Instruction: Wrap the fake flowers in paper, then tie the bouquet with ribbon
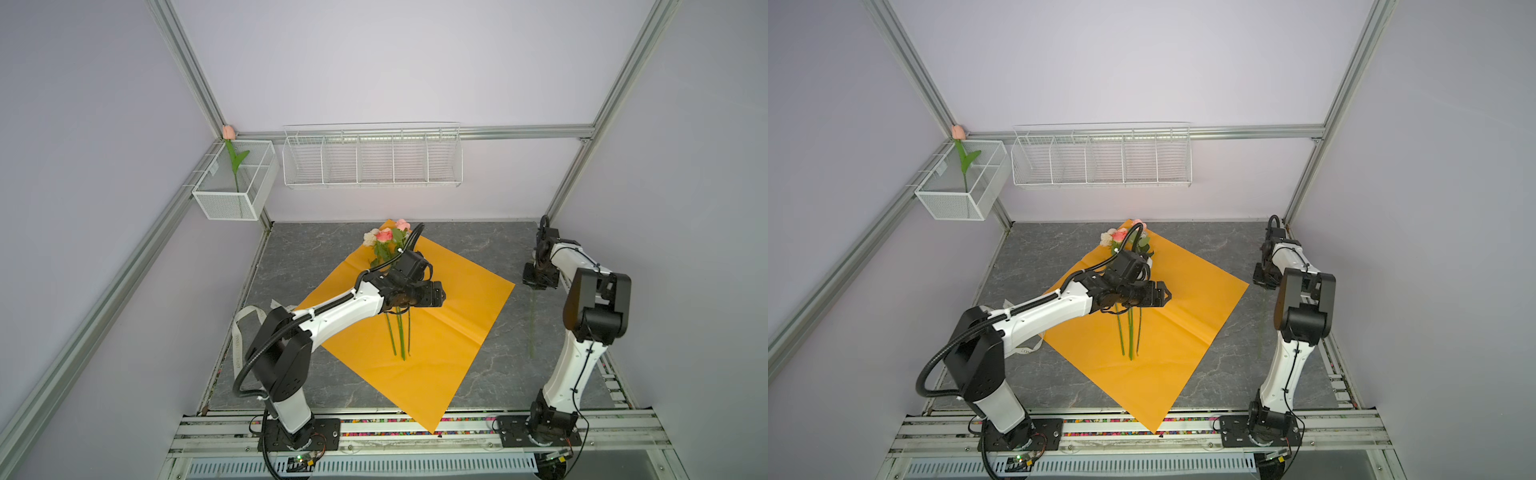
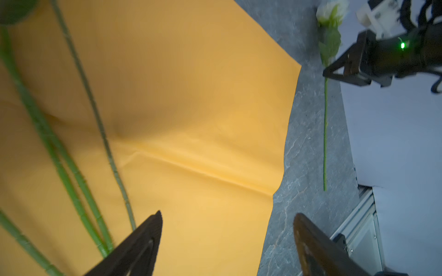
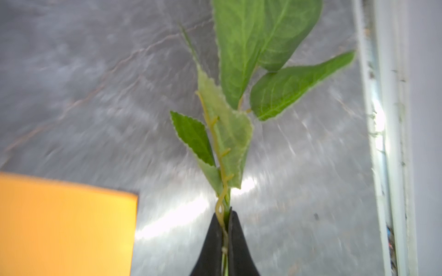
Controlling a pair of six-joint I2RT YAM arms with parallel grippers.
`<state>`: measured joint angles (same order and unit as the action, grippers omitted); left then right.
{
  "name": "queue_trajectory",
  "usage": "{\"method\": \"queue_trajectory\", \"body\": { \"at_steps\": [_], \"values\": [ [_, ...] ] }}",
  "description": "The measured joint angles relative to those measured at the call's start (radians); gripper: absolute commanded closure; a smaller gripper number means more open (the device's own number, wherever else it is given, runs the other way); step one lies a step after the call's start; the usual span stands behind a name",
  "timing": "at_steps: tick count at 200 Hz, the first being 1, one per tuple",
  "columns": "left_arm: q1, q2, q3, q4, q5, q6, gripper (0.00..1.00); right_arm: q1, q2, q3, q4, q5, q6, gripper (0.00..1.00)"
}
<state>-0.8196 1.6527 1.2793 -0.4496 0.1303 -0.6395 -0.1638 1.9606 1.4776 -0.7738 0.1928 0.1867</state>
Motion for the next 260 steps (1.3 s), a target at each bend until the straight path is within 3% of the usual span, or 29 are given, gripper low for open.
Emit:
{"method": "queue_trajectory", "body": {
  "at_steps": [26, 52, 89, 114, 147, 199, 236, 260],
  "values": [
    [0.103, -0.217, -0.162, -0.002, -0.069, -0.023, 0.1, 0.098, -0.237, -0.135, 0.049, -0.056, 0.037, 0.93],
    [0.192, -0.439, -0.322, -0.014, -0.161, -0.04, 0.09, 0.356, -0.343, -0.174, 0.137, -0.117, 0.109, 0.93],
    [0.327, -0.642, -0.452, -0.063, -0.194, -0.064, 0.09, 0.719, -0.159, -0.022, 0.215, -0.165, 0.203, 0.93],
    [0.354, -0.709, -0.492, -0.099, -0.205, -0.075, 0.09, 0.844, 0.01, 0.146, 0.236, -0.169, 0.244, 0.93],
    [0.355, -0.752, -0.516, -0.124, -0.205, -0.09, 0.09, 0.894, 0.164, 0.294, 0.254, -0.187, 0.327, 0.93],
    [0.355, -0.755, -0.517, -0.127, -0.204, -0.093, 0.09, 0.881, 0.251, 0.379, 0.266, -0.164, 0.422, 0.93],
    [0.355, -0.746, -0.517, -0.125, -0.196, -0.093, 0.09, 0.875, 0.293, 0.383, 0.277, -0.152, 0.441, 0.9],
    [0.355, -0.741, -0.517, -0.125, -0.186, -0.093, 0.09, 0.864, 0.372, 0.475, 0.237, -0.153, 0.42, 0.9]
  ]
}}
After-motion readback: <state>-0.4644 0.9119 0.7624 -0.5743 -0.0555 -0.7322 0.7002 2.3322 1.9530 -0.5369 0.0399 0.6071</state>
